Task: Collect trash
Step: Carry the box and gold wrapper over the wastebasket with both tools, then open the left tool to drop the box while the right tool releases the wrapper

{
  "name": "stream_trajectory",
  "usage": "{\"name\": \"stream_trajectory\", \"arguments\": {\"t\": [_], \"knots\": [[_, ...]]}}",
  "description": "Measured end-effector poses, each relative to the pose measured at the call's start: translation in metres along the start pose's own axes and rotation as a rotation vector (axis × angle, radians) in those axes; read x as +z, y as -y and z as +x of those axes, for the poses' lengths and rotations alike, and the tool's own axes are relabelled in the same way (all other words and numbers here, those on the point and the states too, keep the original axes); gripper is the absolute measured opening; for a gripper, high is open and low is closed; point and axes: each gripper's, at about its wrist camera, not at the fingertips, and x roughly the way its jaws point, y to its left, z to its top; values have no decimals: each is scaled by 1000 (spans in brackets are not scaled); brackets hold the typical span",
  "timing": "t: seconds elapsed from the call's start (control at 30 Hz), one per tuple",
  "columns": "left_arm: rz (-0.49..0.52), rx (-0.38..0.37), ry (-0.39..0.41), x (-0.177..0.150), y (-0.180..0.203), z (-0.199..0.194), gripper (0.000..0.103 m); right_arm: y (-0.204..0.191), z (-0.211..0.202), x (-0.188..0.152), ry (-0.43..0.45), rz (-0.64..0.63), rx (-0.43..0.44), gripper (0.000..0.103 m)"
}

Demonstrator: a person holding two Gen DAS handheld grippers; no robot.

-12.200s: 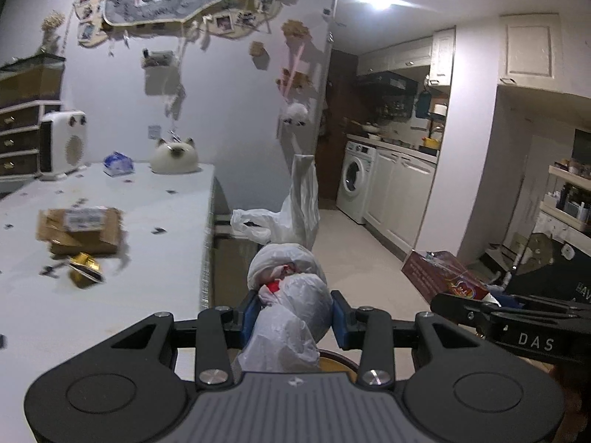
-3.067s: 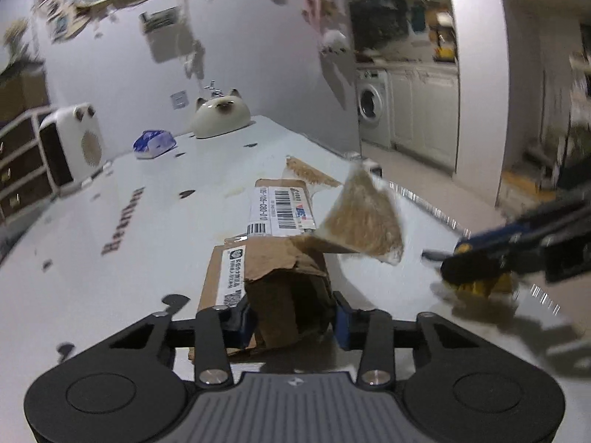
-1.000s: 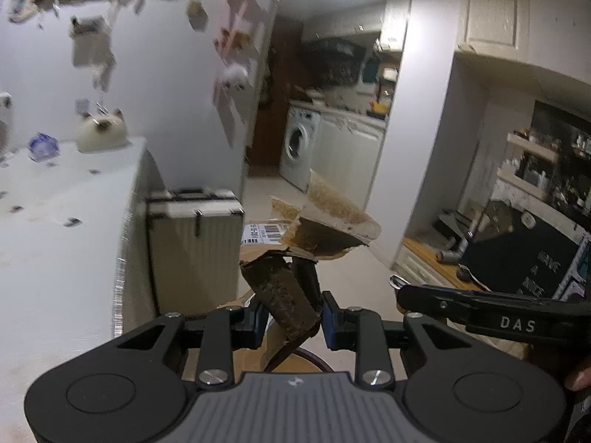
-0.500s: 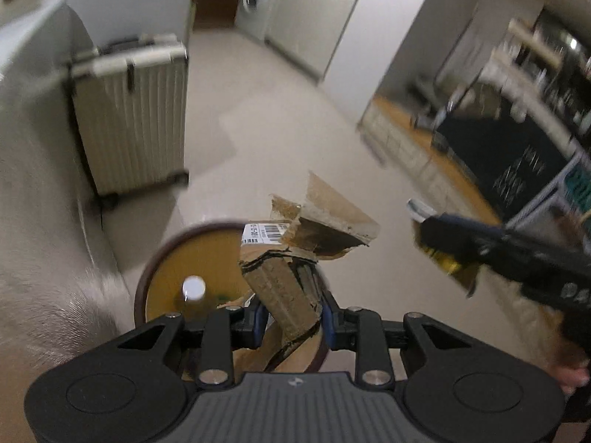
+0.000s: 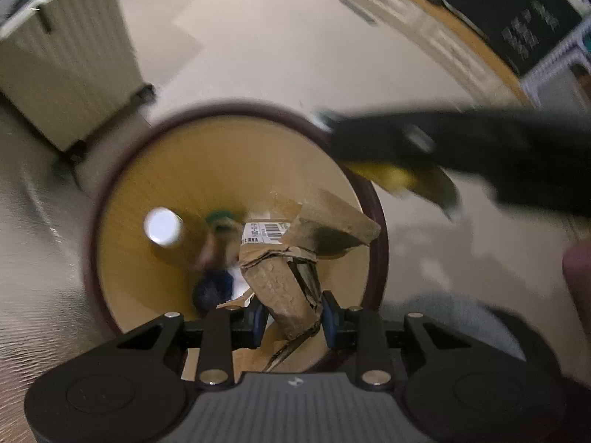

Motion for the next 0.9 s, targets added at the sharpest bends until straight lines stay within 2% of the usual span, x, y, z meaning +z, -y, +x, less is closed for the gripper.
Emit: {"name": "stream_trajectory", "arguments": {"t": [0.1, 0.2, 0.3, 0.33, 0.37, 0.53, 0.73, 0.9], "knots": [[19, -39, -37, -3, 2, 11, 33, 6, 18, 1, -27, 47, -2, 40], [-30, -59, -29, -3, -6, 17, 43, 12, 32, 3, -27, 98, 1, 40], [-128, -86, -35, 1, -16, 19, 64, 16, 42, 7, -23, 131, 17, 42], [-152, -94, -34, 0, -19, 17, 70, 17, 46, 9, -30, 141, 19, 45], [-167, -94, -36, 0, -20, 16, 71, 17, 51, 10, -46, 144, 22, 49], [-221, -78, -59, -3, -21, 14, 80, 12, 59, 6, -83, 102, 24, 54], [-262, -33, -53, -12, -11, 5, 90, 14, 53, 3, -102, 59, 6, 54], [-317, -27, -24, -19, -7, -6, 97, 12, 38, 2, -102, 7, -7, 56]]}}
